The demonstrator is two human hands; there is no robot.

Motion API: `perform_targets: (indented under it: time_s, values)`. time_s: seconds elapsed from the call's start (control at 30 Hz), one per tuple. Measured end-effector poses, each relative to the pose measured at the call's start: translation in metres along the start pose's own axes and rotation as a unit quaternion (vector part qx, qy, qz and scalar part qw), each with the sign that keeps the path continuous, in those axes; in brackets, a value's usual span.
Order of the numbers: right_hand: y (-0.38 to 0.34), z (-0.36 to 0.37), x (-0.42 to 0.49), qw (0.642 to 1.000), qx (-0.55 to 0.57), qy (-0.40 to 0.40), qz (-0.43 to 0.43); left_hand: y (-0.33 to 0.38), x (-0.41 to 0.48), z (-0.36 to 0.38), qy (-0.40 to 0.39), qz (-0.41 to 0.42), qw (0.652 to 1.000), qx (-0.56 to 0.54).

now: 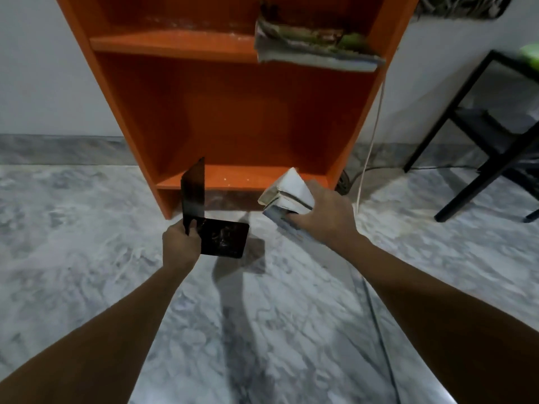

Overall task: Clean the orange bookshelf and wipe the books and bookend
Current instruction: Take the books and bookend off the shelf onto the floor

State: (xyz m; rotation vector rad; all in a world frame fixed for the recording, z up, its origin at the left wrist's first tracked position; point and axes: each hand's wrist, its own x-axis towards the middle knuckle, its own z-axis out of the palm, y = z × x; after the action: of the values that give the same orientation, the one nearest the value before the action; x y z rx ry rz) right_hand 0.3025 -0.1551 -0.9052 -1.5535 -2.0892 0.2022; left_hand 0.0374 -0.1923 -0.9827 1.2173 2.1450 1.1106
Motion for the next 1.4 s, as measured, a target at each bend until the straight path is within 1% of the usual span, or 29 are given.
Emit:
perform_targets:
  time_s: [0.07, 0.13, 0.23, 0.37, 0.43, 0.5, 0.6, 0.73, 0.93, 1.17, 1.33, 1.4]
  values:
    - [0.013, 0.030, -0.003, 0.998, -0.040, 0.023, -0.050, -0.021, 0.004, 0.021, -0.004, -0.011, 1.000, -0.015]
    - [0.020, 0.054, -0.009, 0.993, -0.069, 0.028, -0.089, -0.040, 0.006, 0.037, -0.008, -0.022, 0.999, -0.023]
    - [0.025, 0.085, -0.024, 0.990, -0.089, 0.010, -0.113, -0.063, 0.001, 0.056, -0.011, -0.036, 0.999, -0.032]
    - [0.035, 0.120, -0.057, 0.981, -0.114, 0.019, -0.158, -0.088, -0.011, 0.068, -0.009, -0.017, 0.999, -0.028]
    - [0.040, 0.135, -0.073, 0.976, -0.127, -0.009, -0.175, -0.098, -0.015, 0.071, -0.004, -0.024, 0.999, -0.024]
    - [0.044, 0.145, -0.085, 0.977, -0.126, -0.047, -0.164, -0.105, -0.019, 0.072, 0.000, -0.043, 0.999, -0.029]
    - [0.046, 0.151, -0.094, 0.977, -0.133, -0.091, -0.139, -0.112, -0.021, 0.073, -0.015, -0.055, 0.998, -0.011]
    - [0.048, 0.164, -0.116, 0.978, -0.157, -0.108, -0.091, -0.117, -0.021, 0.073, -0.038, -0.083, 0.996, 0.008]
    - [0.056, 0.177, -0.132, 0.967, -0.190, -0.166, -0.031, -0.117, -0.020, 0.077, -0.046, -0.109, 0.993, 0.007]
    - [0.061, 0.180, -0.127, 0.967, -0.190, -0.171, -0.011, -0.115, -0.020, 0.076, -0.046, -0.131, 0.990, 0.005]
    - [0.061, 0.174, -0.122, 0.961, -0.163, -0.225, -0.008, -0.111, -0.019, 0.066, -0.069, -0.125, 0.990, 0.009]
    - [0.057, 0.165, -0.113, 0.955, -0.150, -0.257, -0.003, -0.104, -0.020, 0.058, -0.075, -0.105, 0.992, 0.010]
